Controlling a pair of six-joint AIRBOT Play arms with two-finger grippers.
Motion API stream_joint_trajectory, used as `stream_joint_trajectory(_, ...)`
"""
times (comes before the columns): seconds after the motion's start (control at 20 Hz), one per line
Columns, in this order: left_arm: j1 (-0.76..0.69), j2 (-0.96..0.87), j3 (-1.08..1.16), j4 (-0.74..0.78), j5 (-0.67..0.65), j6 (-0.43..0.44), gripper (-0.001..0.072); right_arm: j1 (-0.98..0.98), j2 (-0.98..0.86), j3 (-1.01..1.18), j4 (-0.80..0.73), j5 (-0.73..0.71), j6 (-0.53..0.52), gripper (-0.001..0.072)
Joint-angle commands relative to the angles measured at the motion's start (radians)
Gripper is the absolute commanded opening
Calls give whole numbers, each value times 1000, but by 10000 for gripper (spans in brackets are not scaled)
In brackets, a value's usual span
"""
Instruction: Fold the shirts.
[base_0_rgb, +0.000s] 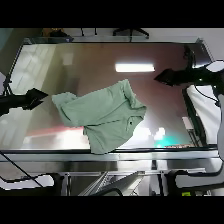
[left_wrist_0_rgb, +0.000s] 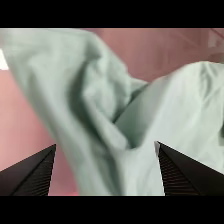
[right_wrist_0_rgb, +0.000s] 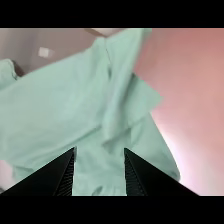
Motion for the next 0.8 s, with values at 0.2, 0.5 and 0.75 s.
stream_joint_trajectory(0.2,-32,-17,-152,55,160,4,705,114,380,-735,-86,-111,228,371)
stream_joint_trajectory(0.5,-122,-63,-66,55,263,9,704,422,421,-1051,132,-471,253,388)
stream_joint_trajectory(0.75,-124,-140,49,56,190,-25,704,605,312,-1050,215,-665,244,387)
